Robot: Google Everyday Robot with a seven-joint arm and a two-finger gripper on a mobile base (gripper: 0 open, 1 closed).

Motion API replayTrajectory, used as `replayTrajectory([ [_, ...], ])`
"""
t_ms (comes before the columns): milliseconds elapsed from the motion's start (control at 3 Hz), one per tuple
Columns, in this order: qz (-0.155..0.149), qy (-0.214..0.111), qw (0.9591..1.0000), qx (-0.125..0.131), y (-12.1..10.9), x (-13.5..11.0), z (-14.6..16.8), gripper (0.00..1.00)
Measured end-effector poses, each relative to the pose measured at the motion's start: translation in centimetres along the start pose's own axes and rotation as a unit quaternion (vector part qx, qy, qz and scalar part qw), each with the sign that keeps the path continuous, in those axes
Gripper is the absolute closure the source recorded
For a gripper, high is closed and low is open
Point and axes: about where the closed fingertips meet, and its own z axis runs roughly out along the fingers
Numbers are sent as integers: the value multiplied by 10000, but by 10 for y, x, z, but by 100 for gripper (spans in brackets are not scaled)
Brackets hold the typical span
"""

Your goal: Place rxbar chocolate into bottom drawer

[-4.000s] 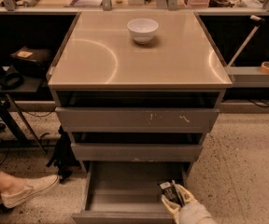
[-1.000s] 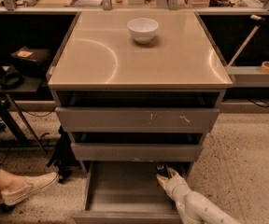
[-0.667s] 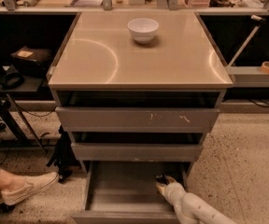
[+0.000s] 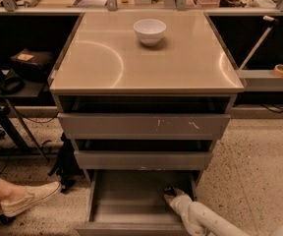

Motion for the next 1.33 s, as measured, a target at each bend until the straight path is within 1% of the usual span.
replayTrajectory([
  [333, 2, -4, 10000, -27, 4, 0, -2, 89],
  [1333, 2, -4, 10000, -27, 4, 0, -2, 19],
])
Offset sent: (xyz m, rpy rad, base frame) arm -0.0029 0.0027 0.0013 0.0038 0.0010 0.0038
